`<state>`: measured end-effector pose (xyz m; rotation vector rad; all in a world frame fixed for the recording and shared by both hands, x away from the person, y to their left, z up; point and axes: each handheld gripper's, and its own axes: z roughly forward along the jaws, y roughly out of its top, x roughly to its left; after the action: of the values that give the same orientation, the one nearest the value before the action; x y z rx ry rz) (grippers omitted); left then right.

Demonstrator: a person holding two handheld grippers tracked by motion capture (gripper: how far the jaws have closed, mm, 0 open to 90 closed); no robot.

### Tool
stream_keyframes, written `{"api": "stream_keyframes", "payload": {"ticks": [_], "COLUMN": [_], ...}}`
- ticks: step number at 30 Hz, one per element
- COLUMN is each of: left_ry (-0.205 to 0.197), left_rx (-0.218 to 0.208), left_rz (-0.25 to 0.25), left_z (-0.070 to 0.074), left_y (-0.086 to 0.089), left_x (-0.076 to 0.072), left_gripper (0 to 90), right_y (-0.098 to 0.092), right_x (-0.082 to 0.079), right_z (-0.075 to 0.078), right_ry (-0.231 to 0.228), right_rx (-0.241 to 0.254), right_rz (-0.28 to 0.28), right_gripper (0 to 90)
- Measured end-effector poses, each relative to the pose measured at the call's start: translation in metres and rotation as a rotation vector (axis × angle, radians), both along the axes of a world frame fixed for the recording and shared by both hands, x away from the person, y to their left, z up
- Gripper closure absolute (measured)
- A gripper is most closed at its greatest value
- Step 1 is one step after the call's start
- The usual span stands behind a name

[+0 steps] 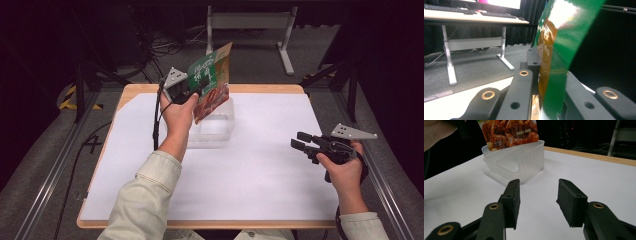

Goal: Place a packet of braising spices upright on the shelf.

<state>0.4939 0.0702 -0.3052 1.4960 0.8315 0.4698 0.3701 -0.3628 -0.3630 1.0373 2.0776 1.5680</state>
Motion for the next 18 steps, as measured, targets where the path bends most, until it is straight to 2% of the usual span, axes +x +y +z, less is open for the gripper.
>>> {"api": "stream_keyframes", "payload": {"ticks": [3, 12, 18], "left_ry": [0.015, 0.045, 0.049], "left_rx": [-0.023, -0.03, -0.037], "left_rz": [0.007, 0.002, 0.012], "left_z": [-0.008, -0.023, -0.029], "left_y": [-0.001, -0.007, -0.009], "left_x": [0.002, 0.004, 0.006], "left_gripper": [88.7, 88.6, 88.6], "right_y": [0.001, 0.002, 0.002], "right_x": [0.001, 0.002, 0.001], "right_z": [0.0, 0.0, 0.0], "right_ry": [0.001, -0.002, 0.001], "right_rx": [0.003, 0.006, 0.008], "right_rz": [0.002, 0.013, 0.013], "right_gripper": [53.4, 53.0, 52.9]}}
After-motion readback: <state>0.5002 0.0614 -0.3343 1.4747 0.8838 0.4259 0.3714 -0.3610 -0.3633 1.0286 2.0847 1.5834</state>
